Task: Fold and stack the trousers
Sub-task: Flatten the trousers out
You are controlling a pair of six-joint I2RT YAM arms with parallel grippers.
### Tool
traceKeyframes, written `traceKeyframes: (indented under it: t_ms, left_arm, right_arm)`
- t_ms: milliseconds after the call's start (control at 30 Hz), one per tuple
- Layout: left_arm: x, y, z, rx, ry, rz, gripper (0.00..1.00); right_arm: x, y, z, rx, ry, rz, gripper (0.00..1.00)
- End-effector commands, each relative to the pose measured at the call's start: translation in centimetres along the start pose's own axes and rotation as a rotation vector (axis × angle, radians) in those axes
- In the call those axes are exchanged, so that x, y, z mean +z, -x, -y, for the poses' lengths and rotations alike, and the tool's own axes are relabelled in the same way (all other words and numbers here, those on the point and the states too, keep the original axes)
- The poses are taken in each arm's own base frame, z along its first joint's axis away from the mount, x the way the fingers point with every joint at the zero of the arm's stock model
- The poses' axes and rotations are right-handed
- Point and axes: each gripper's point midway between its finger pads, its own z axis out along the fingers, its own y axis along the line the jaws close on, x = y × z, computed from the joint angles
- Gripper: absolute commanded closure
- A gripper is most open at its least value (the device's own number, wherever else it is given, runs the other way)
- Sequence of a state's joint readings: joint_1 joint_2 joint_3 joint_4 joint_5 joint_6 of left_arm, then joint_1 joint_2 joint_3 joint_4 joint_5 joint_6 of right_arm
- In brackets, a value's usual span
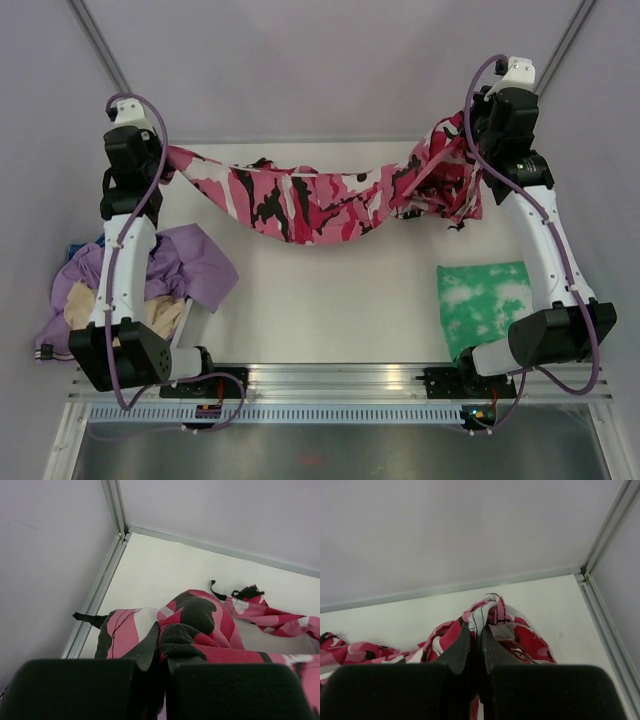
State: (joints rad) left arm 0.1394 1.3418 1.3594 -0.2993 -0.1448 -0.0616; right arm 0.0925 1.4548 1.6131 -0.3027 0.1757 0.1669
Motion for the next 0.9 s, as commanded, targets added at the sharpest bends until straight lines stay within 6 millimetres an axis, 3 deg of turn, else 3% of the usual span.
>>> traceKeyframes:
  t_ms: [0, 33, 100, 167, 200, 267, 300, 333, 367, 433, 467, 500, 533, 567, 600, 633, 667, 700, 733, 800, 833, 867]
  left_arm:
    - [-1.6, 1.4, 1.4, -0.067, -0.085, 0.065, 0.98]
    - [-1.6, 0.1, 1.9, -0.068, -0.115, 0.041, 0.98]
    - [-2.6, 0.1, 3.9, -0.072, -0.238, 0.069, 0.98]
    - [-2.8, -1.7, 4.7, -0.075, -0.288, 0.045, 0.98]
    - [-2.5, -2.9, 4.8, -0.075, -0.293, 0.025, 0.98]
    - [-2.0, -4.2, 4.1, -0.067, -0.253, -0.003, 0.98]
    - [-1.3, -5.8, 3.2, -0.044, -0.204, -0.043, 0.98]
    - [-1.0, -6.7, 2.9, -0.029, -0.186, -0.065, 0.98]
    - [-0.5, -7.7, 2.2, 0.001, -0.155, -0.087, 0.98]
    - [-0.1, -9.5, 1.8, 0.031, -0.141, -0.116, 0.98]
    - [0.2, -10.6, 0.9, 0.055, -0.095, -0.134, 0.98]
    - [0.3, -10.8, 0.7, 0.066, -0.085, -0.135, 0.98]
    - [0.3, -11.2, 0.4, 0.073, -0.074, -0.143, 0.98]
    - [0.3, -11.4, 0.5, 0.074, -0.077, -0.151, 0.97]
    - [0.1, -12.0, 0.5, 0.076, -0.082, -0.180, 0.90]
    - [0.0, -12.0, 0.8, 0.066, -0.094, -0.192, 0.79]
    - [-0.2, -11.7, 1.1, 0.050, -0.108, -0.195, 0.65]
    - [-0.7, -11.5, 1.4, 0.041, -0.127, -0.198, 0.29]
    - [-1.2, -11.2, 2.5, 0.014, -0.182, -0.194, 0.20]
    - [-2.5, -9.4, 3.2, -0.023, -0.220, -0.147, 0.10]
    - [-3.2, -8.5, 3.5, -0.067, -0.230, -0.129, 0.09]
    - [-3.8, -7.7, 3.5, -0.093, -0.228, -0.111, 0.07]
  right_arm:
    - [-1.4, 2.3, 1.8, 0.013, -0.048, 0.066, 0.98]
    - [-1.5, 1.8, 1.8, 0.016, -0.043, 0.045, 0.99]
    - [-2.3, -0.7, 1.4, 0.029, -0.012, -0.032, 1.00]
    - [-3.2, -2.7, 0.3, 0.054, 0.067, -0.082, 1.00]
    - [-4.1, -5.0, -0.1, 0.069, 0.099, -0.120, 1.00]
    - [-6.1, -6.8, -1.4, 0.112, 0.192, -0.157, 1.00]
    - [-6.5, -10.7, -1.1, 0.126, 0.191, -0.237, 1.00]
    - [-7.1, -12.1, -1.3, 0.138, 0.209, -0.267, 0.99]
    - [-8.1, -15.3, -0.7, 0.138, 0.200, -0.329, 0.98]
    - [-9.2, -18.3, -0.1, 0.140, 0.183, -0.397, 0.97]
    - [-10.3, -20.6, 0.5, 0.135, 0.165, -0.458, 0.93]
    - [-10.9, -21.6, 0.7, 0.133, 0.161, -0.486, 0.89]
    - [-11.8, -22.9, 1.0, 0.125, 0.157, -0.533, 0.76]
    - [-12.3, -23.3, 1.0, 0.122, 0.162, -0.549, 0.70]
    - [-12.7, -23.3, 0.7, 0.125, 0.178, -0.562, 0.63]
    - [-13.2, -22.8, 0.6, 0.125, 0.183, -0.581, 0.39]
    - [-13.3, -22.4, 0.3, 0.126, 0.195, -0.585, 0.24]
    - [-13.5, -21.5, -0.2, 0.132, 0.220, -0.584, 0.13]
    - [-13.4, -19.7, -0.7, 0.134, 0.229, -0.574, 0.04]
    - [-13.0, -17.5, -1.5, 0.149, 0.254, -0.561, 0.02]
    - [-12.4, -15.3, -2.3, 0.153, 0.280, -0.533, 0.02]
    - [-12.3, -14.2, -3.3, 0.161, 0.330, -0.527, 0.02]
